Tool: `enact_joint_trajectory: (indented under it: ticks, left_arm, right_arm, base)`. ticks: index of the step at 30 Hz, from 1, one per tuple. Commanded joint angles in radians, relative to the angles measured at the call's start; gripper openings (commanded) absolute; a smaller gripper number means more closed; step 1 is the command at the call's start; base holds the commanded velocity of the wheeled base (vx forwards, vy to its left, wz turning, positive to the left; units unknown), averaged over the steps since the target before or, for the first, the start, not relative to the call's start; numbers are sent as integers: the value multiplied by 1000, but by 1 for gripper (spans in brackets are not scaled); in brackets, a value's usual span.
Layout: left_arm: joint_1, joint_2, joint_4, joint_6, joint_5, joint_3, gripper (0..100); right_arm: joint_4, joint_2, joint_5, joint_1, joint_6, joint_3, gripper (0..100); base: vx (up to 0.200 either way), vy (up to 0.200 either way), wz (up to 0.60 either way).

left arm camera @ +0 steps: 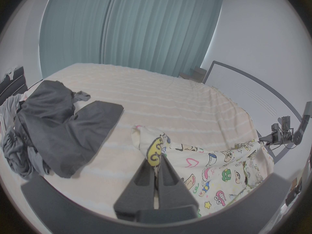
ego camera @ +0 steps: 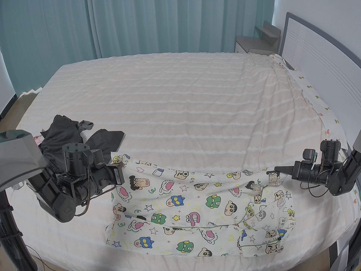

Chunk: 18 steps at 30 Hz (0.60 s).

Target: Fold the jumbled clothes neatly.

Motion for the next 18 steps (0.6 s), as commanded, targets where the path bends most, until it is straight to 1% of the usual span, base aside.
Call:
enact_joint_trajectory:
  ticks: [1, 4, 7, 8, 9, 16, 18]
  left_arm:
    - [1, 101, -106, 22, 27, -29, 0]
    - [4, 138, -163, 60, 47, -27, 0]
    - [6, 176, -231, 168, 48, -12, 0]
    - [6, 176, -231, 168, 48, -12, 0]
    - [0, 187, -295, 194, 44, 26, 0]
    - [-12, 210, -344, 211, 39, 57, 0]
    - [-12, 211, -399, 211, 36, 86, 0]
  right_arm:
    - [-9, 21, -2, 4, 17, -39, 0]
    - [-9, 28, -2, 4, 17, -56, 0]
    - [-8, 28, -2, 4, 19, -61, 0]
    - [-8, 28, -2, 4, 19, -61, 0]
    - [-6, 30, -2, 5, 17, -58, 0]
    - [-9, 22, 3, 2, 17, -42, 0]
    - [-14, 10, 7, -2, 17, -18, 0]
  base:
    - [0, 0, 0]
    - [0, 0, 0]
    - [0, 0, 0]
    - [0, 0, 0]
    - [0, 0, 0]
    - [0, 0, 0]
    - [0, 0, 0]
